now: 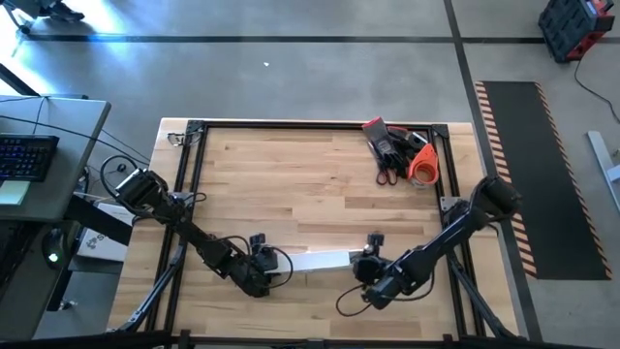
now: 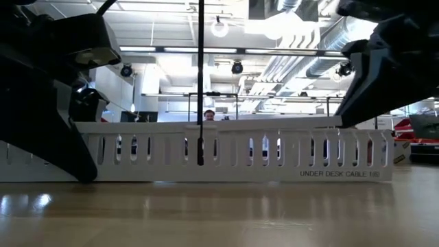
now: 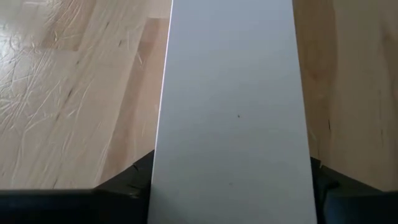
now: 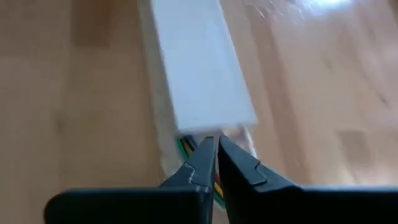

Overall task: Ziptie cables
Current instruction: Close the white cable duct

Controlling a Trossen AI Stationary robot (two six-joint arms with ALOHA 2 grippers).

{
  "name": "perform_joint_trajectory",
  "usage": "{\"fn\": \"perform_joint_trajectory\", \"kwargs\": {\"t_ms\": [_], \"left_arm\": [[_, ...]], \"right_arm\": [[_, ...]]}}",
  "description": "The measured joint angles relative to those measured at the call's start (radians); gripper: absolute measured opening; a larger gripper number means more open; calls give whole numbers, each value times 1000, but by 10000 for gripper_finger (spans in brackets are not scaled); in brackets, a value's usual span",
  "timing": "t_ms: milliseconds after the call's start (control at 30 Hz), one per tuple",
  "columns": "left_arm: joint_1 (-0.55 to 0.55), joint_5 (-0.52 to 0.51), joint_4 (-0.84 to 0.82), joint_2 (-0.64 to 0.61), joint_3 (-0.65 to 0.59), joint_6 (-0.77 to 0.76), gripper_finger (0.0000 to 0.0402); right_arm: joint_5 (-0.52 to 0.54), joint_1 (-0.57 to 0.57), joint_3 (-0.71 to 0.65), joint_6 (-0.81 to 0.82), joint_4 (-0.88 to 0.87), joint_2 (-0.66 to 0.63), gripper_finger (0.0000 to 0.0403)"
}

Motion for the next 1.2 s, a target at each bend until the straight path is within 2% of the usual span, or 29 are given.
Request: {"fn": "perform_joint_trajectory", "kwargs": {"t_ms": [133, 433, 1033, 1200], "left_arm": [[7, 7, 12, -1, 0, -1, 197], [34, 18, 58, -2, -4, 27, 197], [112, 39, 153, 5, -4, 124, 197], [117, 38, 135, 18, 22, 144, 196]], "right_arm": [[-21, -27, -37, -79, 126, 0, 1], [-49, -79, -38, -194, 221, 2, 0], [-168, -177, -37, -357, 299, 12, 0], [-209, -195, -37, -386, 349, 42, 0]]}}
